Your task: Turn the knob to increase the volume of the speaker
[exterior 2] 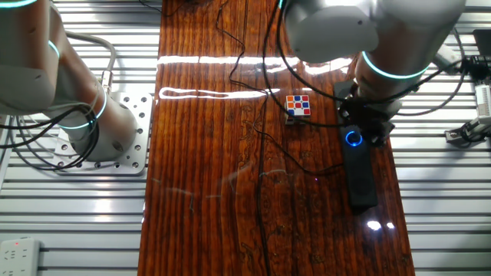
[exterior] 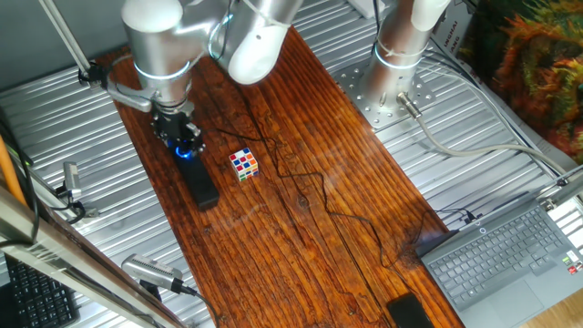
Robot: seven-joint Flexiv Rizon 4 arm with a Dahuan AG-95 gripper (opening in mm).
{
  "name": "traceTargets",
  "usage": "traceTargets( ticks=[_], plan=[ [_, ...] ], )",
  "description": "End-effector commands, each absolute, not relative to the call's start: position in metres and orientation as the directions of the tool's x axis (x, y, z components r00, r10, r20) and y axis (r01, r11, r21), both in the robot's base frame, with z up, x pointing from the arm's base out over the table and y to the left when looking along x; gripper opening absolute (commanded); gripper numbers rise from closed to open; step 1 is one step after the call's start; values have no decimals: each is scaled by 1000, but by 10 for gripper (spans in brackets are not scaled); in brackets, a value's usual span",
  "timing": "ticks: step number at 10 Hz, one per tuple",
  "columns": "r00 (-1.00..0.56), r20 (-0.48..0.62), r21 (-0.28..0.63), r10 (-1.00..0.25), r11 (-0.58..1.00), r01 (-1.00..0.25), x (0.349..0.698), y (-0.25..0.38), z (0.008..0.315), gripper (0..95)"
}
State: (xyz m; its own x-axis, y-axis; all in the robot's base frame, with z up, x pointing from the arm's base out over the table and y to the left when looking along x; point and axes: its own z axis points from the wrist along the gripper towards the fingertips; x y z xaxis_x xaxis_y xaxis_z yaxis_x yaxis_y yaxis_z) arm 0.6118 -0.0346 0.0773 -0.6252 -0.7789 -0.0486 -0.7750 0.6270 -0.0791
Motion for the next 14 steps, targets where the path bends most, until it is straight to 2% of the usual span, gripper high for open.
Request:
traceTargets(
  ticks=[1,2,5,7,14],
  plan=[
    [-129,33,-84,-991,126,-988,613,-32,80,570],
    [-4,66,-84,-998,-2,-996,612,-32,81,570],
    [143,72,-86,-987,-149,-985,611,-32,81,570],
    [177,70,-88,-982,-183,-979,610,-32,80,570],
    [133,73,-107,-988,-140,-984,607,-33,80,570]
  ],
)
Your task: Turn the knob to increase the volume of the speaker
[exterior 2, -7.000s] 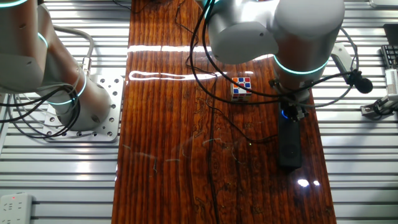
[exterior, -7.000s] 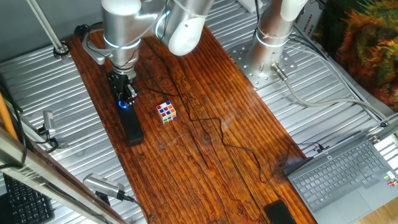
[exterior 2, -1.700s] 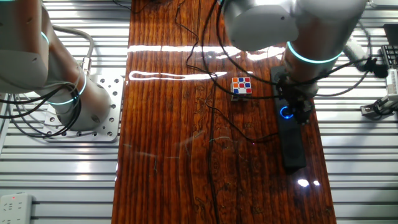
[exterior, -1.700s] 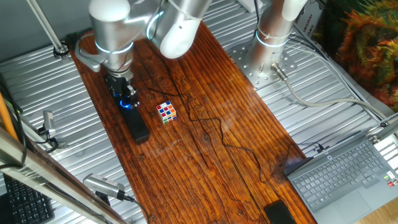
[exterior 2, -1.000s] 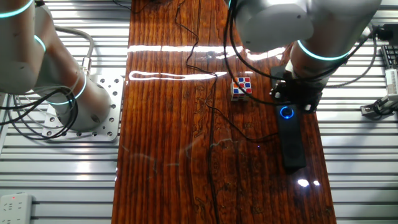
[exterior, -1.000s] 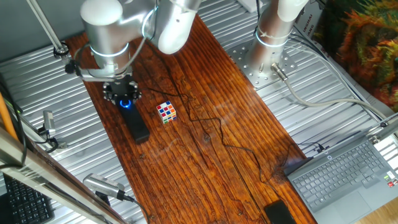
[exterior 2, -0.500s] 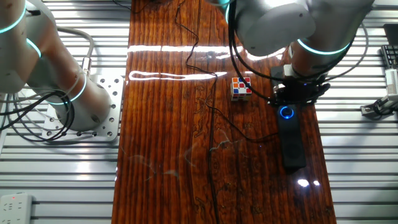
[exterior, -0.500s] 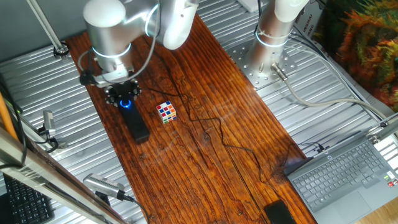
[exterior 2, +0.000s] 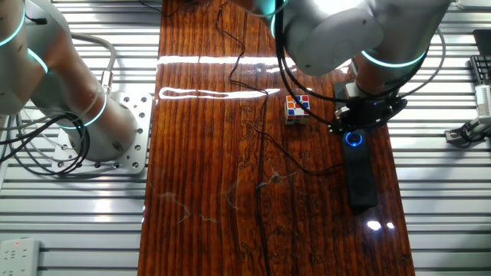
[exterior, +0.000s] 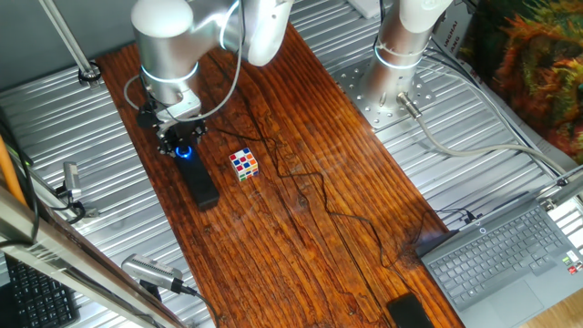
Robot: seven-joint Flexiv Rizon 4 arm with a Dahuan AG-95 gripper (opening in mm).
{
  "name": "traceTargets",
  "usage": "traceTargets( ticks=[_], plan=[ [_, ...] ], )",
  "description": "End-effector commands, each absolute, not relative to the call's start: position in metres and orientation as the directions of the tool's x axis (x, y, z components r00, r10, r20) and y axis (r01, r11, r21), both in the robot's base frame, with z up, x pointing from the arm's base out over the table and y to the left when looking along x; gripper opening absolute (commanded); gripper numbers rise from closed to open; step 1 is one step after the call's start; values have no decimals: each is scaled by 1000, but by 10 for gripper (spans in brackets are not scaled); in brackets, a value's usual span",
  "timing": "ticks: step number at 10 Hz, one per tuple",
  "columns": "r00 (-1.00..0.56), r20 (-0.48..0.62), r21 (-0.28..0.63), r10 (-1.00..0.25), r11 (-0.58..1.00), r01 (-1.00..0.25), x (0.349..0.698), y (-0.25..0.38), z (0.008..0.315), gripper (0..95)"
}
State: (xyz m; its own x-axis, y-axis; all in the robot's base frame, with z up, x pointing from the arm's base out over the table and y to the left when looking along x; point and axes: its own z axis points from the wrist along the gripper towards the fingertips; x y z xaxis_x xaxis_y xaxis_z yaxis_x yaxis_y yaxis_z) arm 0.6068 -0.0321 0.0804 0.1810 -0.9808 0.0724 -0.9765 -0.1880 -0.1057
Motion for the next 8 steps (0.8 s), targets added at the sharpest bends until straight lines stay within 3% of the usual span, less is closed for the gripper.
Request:
traceTargets(
  ticks=[1,8],
  plan=[
    [121,71,-110,-990,-129,-986,607,-33,80,570],
    [71,63,-156,-995,-80,-985,604,-34,77,570]
  ],
)
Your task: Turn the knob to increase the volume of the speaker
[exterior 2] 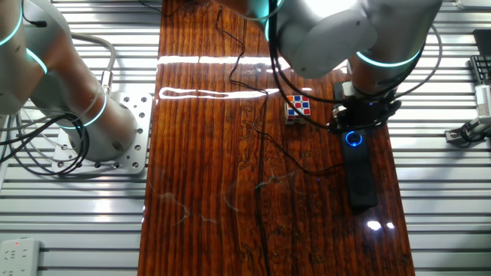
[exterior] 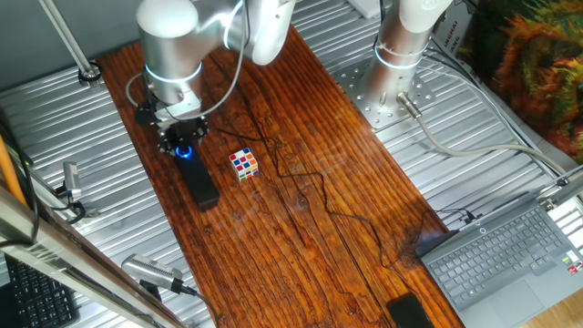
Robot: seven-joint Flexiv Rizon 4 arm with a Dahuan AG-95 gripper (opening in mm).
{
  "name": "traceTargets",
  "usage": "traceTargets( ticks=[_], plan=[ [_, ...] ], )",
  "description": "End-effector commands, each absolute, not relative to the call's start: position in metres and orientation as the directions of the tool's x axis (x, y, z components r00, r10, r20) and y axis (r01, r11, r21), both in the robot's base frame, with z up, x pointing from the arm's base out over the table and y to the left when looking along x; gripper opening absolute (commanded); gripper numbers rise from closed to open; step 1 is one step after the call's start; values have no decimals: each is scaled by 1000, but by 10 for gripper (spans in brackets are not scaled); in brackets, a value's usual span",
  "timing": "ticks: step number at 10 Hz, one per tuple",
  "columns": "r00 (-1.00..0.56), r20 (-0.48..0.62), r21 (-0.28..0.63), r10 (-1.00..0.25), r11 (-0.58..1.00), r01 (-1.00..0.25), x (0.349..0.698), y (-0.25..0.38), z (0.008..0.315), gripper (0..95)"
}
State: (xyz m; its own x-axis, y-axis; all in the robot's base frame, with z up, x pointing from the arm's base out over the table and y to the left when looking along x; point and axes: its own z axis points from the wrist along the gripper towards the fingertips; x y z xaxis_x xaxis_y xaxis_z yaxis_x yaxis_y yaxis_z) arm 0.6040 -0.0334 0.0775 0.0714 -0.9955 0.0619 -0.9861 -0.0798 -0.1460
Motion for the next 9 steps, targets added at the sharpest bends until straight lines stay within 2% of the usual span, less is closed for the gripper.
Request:
traceTargets(
  ticks=[1,9],
  plan=[
    [62,61,-164,-996,-71,-984,604,-34,77,570],
    [11,51,-193,-999,-21,-981,604,-34,76,570]
  ],
)
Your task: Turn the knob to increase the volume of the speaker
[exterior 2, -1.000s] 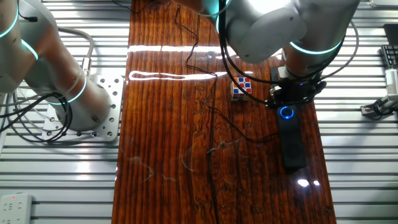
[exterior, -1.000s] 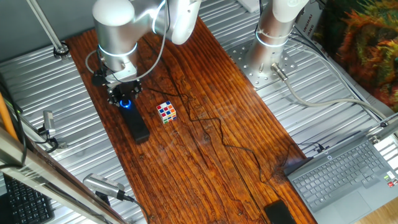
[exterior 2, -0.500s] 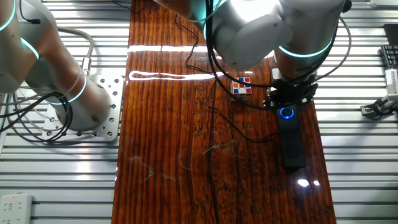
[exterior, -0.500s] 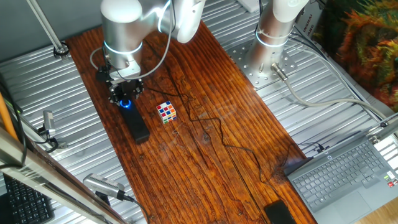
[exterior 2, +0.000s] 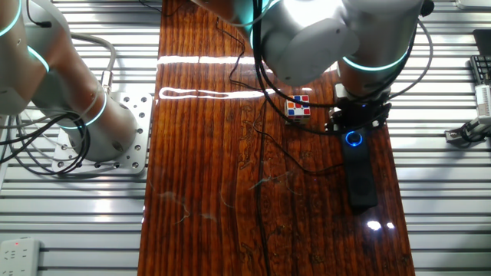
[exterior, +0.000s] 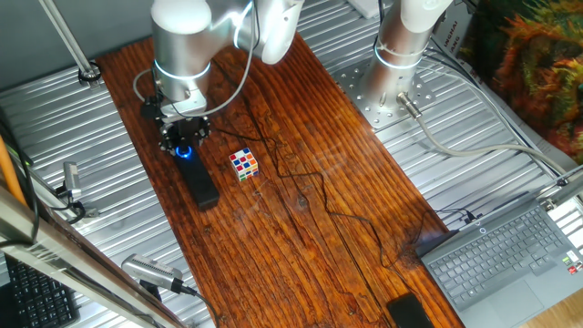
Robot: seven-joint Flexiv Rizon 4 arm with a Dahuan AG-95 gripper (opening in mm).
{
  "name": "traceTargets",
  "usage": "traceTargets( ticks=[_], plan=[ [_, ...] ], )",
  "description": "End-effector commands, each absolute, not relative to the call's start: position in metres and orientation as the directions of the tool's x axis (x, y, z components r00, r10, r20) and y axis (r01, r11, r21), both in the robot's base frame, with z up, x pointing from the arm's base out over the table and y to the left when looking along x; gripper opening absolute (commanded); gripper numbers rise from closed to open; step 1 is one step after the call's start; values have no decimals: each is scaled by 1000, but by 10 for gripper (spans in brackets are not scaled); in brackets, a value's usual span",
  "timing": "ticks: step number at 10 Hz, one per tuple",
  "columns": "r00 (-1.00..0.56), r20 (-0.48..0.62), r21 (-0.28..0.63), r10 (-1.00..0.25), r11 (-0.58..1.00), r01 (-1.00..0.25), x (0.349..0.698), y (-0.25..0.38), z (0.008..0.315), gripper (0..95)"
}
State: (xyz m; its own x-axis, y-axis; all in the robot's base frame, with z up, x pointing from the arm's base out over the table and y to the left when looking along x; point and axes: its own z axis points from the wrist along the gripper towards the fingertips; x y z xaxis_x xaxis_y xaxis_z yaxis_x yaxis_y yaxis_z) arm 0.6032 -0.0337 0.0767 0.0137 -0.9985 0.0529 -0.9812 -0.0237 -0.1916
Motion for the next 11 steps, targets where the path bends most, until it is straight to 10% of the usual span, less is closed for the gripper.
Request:
traceTargets(
  ticks=[1,9,10,11],
  plan=[
    [6,51,-197,-999,-16,-980,604,-33,76,570],
    [-33,27,-210,-999,27,-977,604,-33,73,570],
    [-39,25,-211,-999,33,-977,604,-33,72,380],
    [-47,23,-211,-999,41,-977,604,-33,72,380]
  ],
)
